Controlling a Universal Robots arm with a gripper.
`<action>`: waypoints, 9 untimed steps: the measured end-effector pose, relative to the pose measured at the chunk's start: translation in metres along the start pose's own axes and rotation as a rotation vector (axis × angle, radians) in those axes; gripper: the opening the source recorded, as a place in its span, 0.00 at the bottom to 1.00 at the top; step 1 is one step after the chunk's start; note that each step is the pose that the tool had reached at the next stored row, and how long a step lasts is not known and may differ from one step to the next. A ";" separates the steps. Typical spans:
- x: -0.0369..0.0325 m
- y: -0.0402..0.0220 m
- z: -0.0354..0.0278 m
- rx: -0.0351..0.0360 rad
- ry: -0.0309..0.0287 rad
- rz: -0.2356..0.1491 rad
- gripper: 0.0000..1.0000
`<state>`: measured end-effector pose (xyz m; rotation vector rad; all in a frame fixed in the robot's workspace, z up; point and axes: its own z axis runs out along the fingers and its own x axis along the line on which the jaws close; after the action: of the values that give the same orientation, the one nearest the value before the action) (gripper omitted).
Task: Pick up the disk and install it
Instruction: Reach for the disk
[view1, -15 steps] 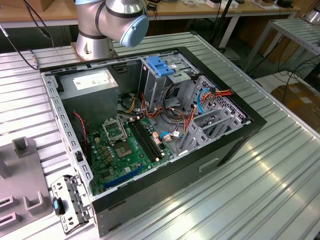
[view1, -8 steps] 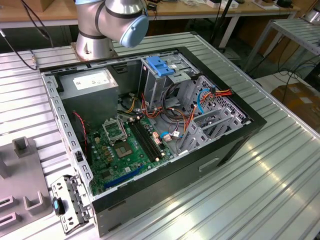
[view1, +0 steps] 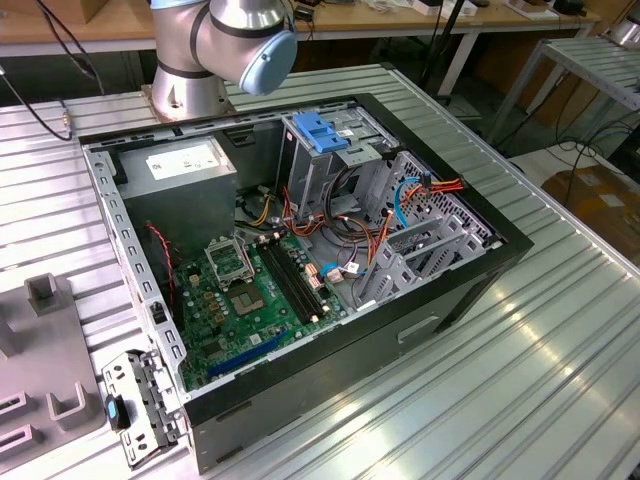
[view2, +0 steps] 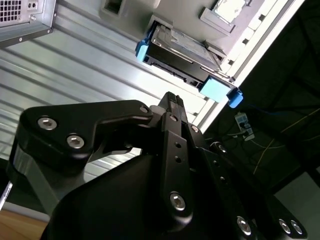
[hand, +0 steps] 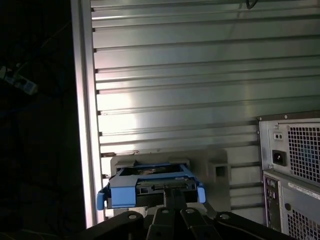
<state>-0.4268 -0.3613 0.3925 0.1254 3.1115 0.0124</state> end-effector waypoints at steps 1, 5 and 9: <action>0.0004 -0.0030 0.0000 -0.0001 0.0000 0.000 0.11; 0.0074 -0.0077 -0.0003 0.0001 0.0001 0.000 0.11; 0.0254 -0.0118 -0.0008 -0.0001 0.0000 0.000 0.11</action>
<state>-0.4531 -0.3710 0.3925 0.1254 3.1115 0.0125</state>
